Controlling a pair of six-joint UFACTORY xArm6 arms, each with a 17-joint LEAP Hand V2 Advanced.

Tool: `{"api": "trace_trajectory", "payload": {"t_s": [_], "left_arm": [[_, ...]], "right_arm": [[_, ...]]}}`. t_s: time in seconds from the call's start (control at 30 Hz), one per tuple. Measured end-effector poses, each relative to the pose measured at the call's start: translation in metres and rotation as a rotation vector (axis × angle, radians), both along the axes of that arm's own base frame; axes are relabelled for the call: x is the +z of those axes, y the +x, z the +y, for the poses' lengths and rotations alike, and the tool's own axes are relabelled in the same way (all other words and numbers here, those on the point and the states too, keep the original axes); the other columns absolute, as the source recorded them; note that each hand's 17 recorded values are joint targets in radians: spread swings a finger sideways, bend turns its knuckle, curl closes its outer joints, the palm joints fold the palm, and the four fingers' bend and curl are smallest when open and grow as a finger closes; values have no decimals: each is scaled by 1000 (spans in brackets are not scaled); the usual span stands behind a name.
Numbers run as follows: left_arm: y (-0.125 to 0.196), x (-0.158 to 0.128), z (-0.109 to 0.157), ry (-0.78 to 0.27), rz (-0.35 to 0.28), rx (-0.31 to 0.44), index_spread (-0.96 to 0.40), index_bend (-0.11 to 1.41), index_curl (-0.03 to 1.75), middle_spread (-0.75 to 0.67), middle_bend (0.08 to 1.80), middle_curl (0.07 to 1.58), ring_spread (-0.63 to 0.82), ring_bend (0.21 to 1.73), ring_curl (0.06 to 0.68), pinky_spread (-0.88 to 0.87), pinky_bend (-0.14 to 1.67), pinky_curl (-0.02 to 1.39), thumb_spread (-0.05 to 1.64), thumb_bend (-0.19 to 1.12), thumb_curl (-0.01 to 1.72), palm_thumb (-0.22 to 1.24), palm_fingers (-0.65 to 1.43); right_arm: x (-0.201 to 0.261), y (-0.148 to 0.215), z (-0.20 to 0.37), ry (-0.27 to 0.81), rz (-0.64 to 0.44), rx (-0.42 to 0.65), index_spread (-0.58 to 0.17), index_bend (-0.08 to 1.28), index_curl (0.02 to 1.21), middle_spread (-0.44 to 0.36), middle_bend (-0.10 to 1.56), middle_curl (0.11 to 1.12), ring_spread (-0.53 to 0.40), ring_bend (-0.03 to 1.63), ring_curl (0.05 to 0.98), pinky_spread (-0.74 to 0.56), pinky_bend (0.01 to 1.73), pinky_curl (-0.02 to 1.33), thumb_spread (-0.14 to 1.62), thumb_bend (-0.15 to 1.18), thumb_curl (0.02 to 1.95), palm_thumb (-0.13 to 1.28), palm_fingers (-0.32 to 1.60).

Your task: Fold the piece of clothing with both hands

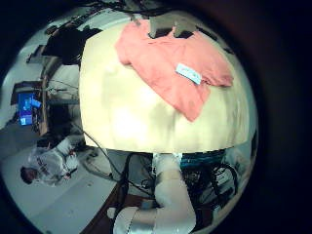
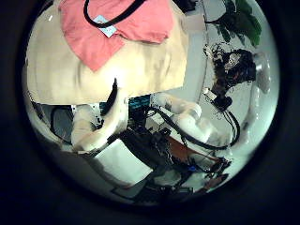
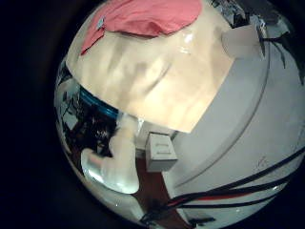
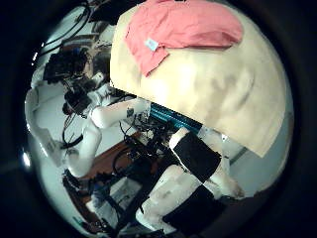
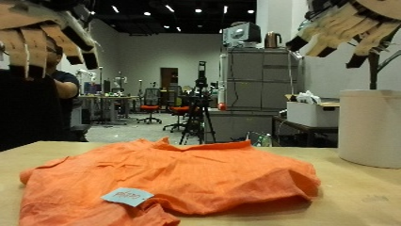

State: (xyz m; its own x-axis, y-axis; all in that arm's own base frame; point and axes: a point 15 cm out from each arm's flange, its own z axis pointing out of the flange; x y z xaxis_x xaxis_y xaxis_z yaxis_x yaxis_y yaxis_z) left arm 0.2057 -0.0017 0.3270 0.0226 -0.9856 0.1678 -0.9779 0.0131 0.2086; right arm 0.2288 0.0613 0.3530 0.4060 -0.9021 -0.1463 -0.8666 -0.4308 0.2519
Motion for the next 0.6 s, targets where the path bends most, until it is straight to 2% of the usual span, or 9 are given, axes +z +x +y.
{"api": "trace_trajectory", "payload": {"t_s": [0.6], "left_arm": [[-3, 1, -1, -3, 10, 10, 42, 180, 361, 161, 227, 366, 452, 333, 219, 425, 183, 257, 1129, -16, 319, 523, 206]], "right_arm": [[2, -1, -1, 11, -9, 7, -256, 191, 359, 137, 177, 280, 265, 191, 226, 373, 240, 321, 1304, -10, 236, 616, 146]]}}
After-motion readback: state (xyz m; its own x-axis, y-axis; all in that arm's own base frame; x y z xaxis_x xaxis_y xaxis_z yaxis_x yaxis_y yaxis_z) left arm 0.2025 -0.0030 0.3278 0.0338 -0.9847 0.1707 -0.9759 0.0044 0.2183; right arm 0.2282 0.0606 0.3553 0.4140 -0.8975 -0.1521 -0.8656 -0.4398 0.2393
